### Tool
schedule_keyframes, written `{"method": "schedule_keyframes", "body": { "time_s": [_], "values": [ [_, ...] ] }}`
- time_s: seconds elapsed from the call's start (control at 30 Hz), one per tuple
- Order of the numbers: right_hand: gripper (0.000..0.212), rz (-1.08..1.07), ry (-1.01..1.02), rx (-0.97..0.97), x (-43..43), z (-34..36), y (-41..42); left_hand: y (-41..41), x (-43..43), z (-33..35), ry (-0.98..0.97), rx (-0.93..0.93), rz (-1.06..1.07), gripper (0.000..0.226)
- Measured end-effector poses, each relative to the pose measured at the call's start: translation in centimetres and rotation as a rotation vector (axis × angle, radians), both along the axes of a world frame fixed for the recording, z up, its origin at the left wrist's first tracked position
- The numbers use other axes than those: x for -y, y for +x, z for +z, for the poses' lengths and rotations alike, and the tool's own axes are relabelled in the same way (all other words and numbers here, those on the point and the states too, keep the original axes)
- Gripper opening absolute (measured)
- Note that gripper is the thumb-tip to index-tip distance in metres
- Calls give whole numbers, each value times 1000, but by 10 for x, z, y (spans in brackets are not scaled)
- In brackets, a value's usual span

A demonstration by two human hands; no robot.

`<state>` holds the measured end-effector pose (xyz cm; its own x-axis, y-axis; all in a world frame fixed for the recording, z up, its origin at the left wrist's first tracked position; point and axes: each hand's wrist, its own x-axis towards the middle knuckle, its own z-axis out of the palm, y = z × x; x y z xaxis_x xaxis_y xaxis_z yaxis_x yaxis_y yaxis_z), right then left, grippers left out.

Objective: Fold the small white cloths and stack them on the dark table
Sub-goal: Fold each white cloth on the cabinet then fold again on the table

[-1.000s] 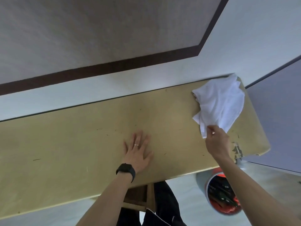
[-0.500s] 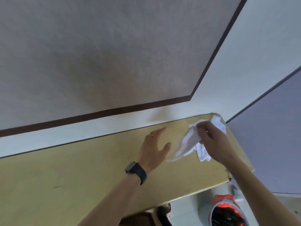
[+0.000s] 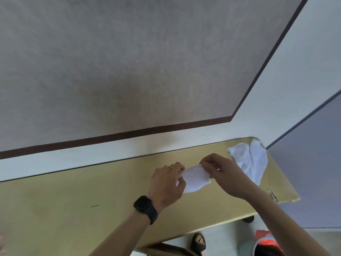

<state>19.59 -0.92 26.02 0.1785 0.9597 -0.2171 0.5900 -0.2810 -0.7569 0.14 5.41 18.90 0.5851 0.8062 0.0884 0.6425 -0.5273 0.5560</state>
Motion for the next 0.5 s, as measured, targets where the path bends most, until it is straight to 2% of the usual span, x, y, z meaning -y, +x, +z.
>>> {"method": "schedule_keyframes", "body": {
  "time_s": [0.13,0.3,0.43,0.5],
  "values": [
    [7,32,-1,-33,-1,-5,-28,-23,2,-2,20,-48,51,26],
    [7,56,-12,-45,-5,-11,-50,-43,1,-5,114,-70,107,10],
    [6,34,-2,2,-6,-13,-57,-57,1,-9,166,-89,118,14],
    [5,45,17,37,-5,-14,-59,-62,1,-7,125,-68,97,17]
  ]
}}
